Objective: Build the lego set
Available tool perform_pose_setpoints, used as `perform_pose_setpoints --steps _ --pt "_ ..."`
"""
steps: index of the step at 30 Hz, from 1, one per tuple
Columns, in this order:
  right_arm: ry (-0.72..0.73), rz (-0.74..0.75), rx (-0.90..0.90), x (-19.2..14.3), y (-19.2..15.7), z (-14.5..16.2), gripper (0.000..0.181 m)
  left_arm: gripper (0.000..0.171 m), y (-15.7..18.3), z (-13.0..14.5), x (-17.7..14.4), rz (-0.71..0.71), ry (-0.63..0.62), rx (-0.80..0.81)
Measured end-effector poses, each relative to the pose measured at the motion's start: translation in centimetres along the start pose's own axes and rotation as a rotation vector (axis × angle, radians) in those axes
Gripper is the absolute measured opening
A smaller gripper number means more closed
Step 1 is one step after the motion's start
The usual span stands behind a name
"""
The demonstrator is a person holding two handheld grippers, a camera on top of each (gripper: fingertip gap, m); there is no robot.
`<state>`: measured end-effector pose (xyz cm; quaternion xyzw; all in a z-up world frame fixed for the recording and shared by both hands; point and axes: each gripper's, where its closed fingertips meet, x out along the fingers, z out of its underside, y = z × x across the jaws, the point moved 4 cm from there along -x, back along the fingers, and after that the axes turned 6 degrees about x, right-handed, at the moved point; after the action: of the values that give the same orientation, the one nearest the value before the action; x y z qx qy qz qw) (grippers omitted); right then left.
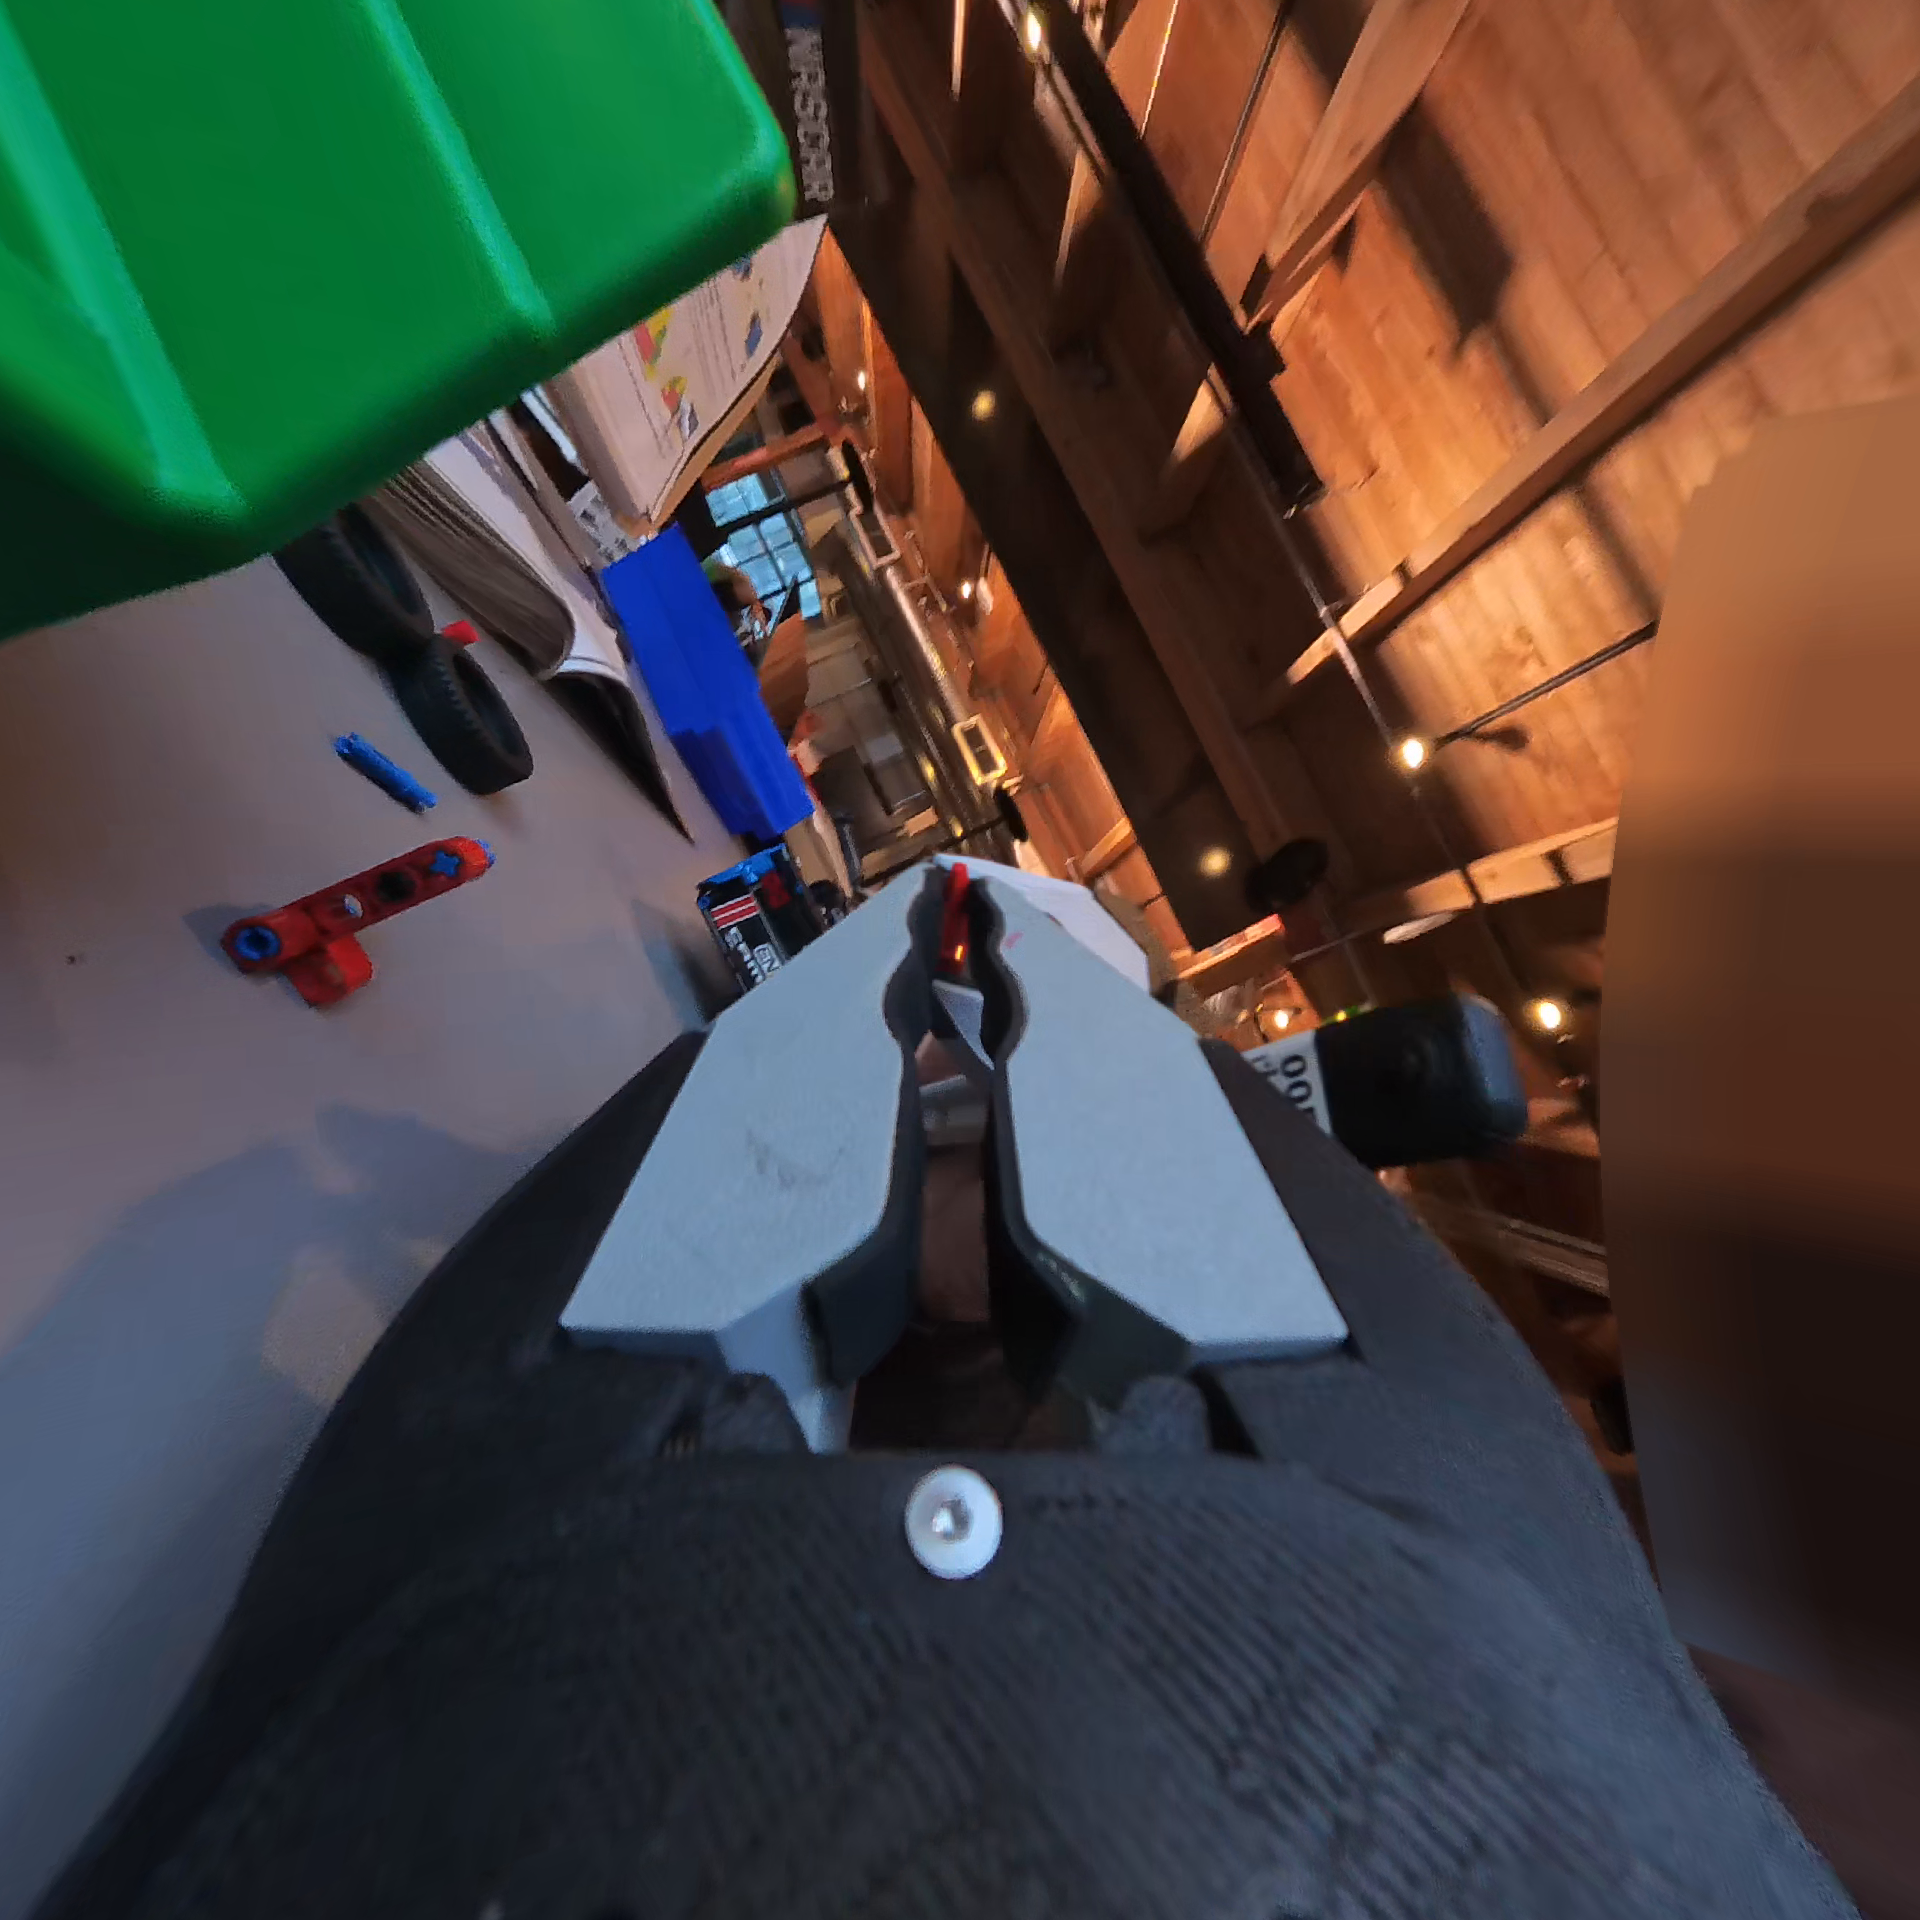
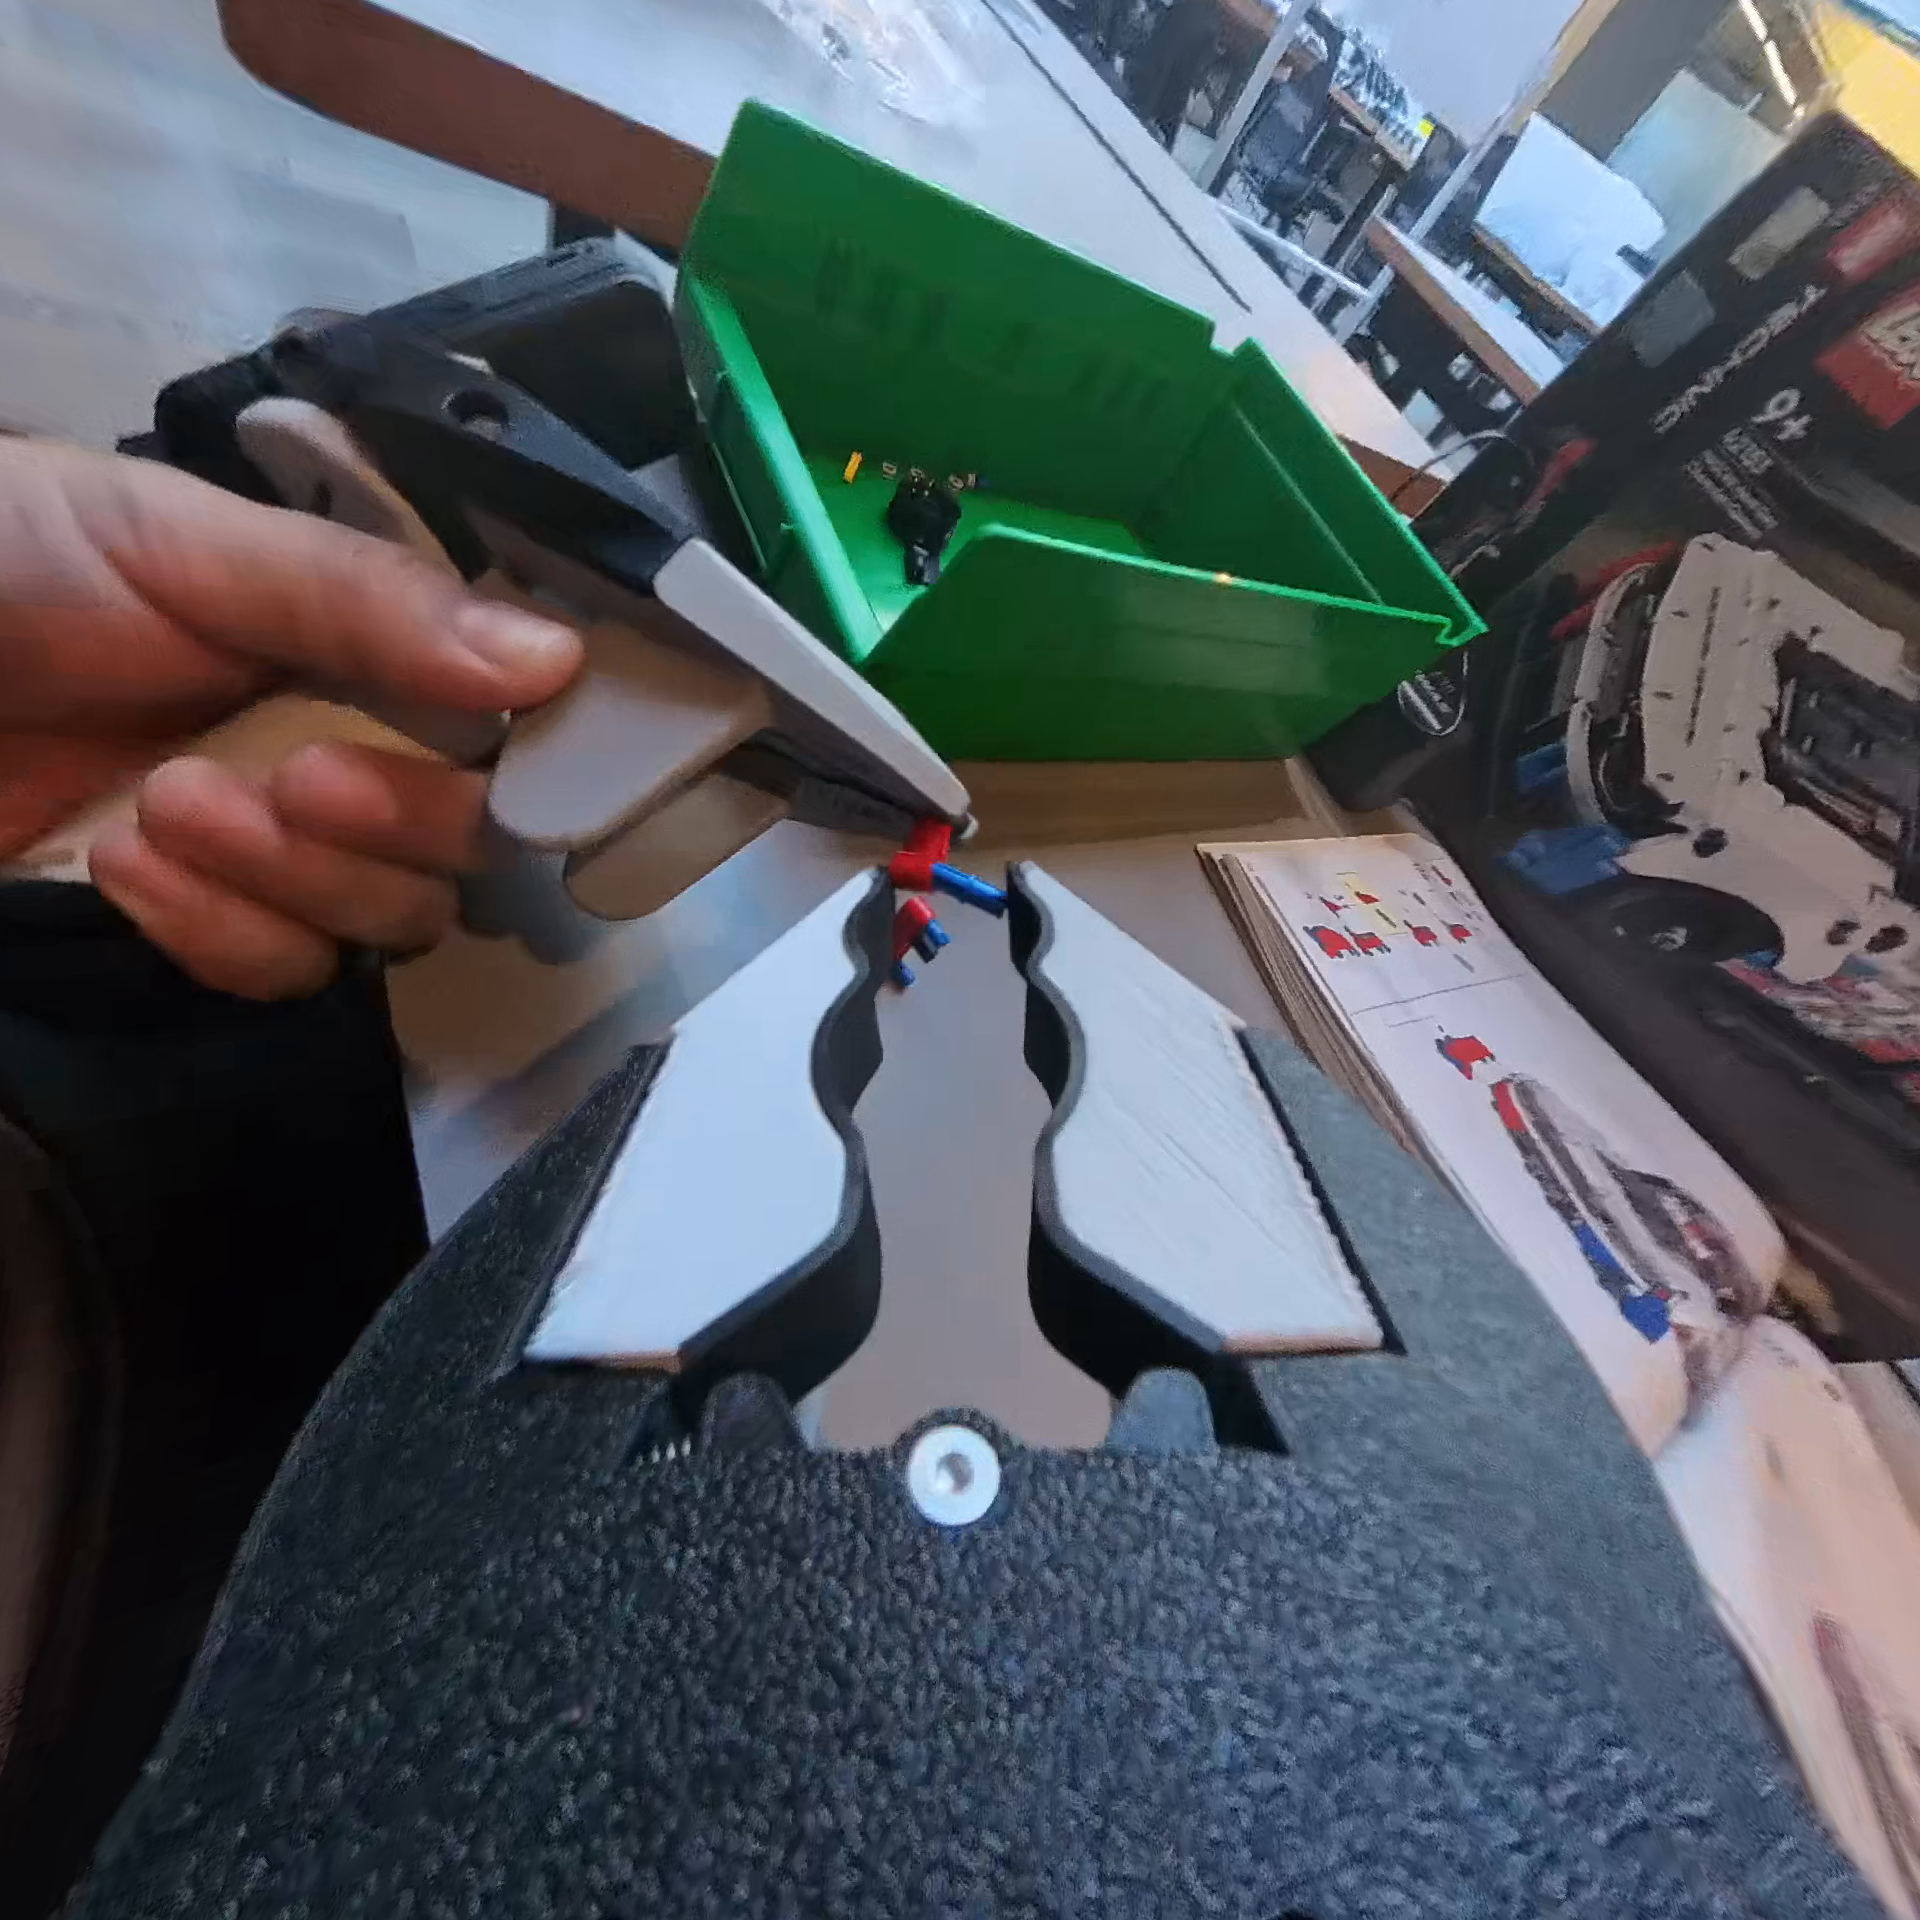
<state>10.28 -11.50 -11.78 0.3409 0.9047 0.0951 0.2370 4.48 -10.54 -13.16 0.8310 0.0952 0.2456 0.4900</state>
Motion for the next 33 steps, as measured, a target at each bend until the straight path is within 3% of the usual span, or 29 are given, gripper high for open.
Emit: perform_pose_setpoints --steps 11,14,26,33 --pt "0.088 0.141 -0.008 -0.07 0.16 -0.54 0.022 0.002 0.13 -0.48 0.24 0.057 0.085 -0.028" --pt "0.104 0.143 0.031 -0.21 0.51 -0.62 0.030 0.002 0.28 -0.55 0.25 0.078 0.098 -0.041" --pt "0.048 0.198 0.003 0.21 0.44 -0.14 0.025 0.002 0.11 -0.36 0.75 0.087 0.114 -0.094" --pt "-0.011 0.213 -0.058 0.54 0.44 0.17 0.022 0.002 -0.18 -0.17 0.74 0.041 0.093 -0.045"
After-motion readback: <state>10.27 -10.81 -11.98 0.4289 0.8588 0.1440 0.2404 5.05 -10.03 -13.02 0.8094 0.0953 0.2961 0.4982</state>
